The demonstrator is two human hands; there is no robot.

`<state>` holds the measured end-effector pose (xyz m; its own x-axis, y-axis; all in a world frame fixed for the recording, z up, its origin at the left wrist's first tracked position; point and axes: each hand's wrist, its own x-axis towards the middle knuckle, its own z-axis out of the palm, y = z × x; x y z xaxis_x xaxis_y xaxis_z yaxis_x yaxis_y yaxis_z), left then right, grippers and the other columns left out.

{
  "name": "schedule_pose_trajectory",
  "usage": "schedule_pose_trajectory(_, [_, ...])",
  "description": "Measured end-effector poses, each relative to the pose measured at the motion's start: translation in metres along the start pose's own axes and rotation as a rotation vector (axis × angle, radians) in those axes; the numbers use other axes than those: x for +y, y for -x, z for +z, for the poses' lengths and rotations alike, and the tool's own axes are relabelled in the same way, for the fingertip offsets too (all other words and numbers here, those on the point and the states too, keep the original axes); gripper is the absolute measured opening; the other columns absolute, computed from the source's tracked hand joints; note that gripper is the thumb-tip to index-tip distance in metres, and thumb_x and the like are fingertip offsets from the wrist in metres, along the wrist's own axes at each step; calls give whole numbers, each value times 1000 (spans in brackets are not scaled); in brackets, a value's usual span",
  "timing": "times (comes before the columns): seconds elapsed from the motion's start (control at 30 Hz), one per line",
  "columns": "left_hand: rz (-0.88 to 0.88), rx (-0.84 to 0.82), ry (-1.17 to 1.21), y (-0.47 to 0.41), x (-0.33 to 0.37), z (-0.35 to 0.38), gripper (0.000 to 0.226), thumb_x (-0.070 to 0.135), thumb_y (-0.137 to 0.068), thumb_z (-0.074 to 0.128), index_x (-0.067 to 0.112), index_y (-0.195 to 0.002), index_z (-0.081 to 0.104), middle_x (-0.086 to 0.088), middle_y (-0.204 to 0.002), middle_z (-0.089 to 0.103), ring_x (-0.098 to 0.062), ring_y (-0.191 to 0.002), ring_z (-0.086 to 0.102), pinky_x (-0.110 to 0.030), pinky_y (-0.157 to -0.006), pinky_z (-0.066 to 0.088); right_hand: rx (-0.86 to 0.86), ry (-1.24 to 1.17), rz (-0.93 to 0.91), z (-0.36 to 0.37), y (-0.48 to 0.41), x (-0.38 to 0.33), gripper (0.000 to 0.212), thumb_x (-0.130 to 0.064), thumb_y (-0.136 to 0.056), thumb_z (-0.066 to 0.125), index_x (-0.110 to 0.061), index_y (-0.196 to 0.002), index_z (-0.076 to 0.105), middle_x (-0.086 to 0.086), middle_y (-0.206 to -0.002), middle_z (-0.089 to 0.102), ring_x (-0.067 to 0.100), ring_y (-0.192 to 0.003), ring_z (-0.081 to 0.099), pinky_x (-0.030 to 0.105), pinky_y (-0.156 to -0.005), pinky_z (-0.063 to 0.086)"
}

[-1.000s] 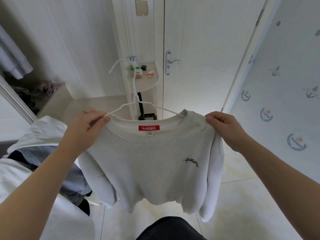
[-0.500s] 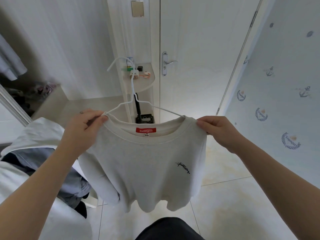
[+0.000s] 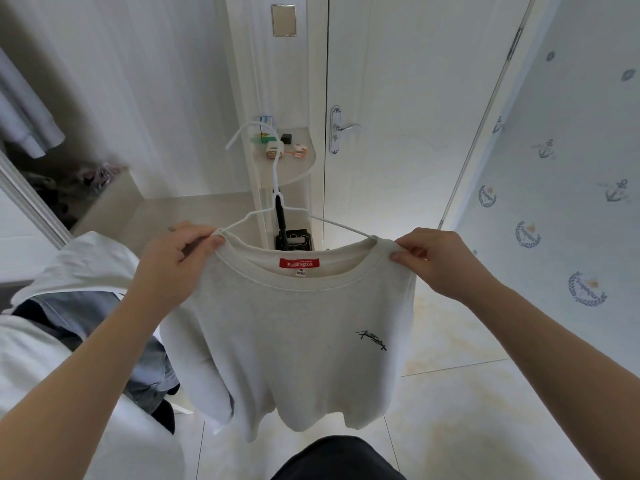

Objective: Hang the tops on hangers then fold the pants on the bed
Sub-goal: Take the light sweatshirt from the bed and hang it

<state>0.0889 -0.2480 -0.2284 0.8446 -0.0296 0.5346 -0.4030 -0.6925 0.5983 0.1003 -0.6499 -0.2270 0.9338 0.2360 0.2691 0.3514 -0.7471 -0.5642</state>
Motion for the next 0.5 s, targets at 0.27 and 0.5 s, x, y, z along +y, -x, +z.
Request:
schedule_pose_trajectory(0.27, [37,-128,46,-8,31,19,15,13,-94,70,28,-92,72,7,-81,64,-16,-82,60,-31,-77,46,-266,-84,-152,5,-30,-71,25,-39,-98,60,-28,-120,60,-12,-91,69,6,-86,65,23,-77,51])
schedule_pose_trajectory(0.5, [49,-193,-17,-11,22,4,14,31,-92,71,30,-105,69,18,-96,67,-6,-93,59,-23,-86,44,-65,-393,-108,-8,-37,-81,29,-11,-101,54,-27,-79,64,-10,-57,46,14,-51,41,25,-49,38])
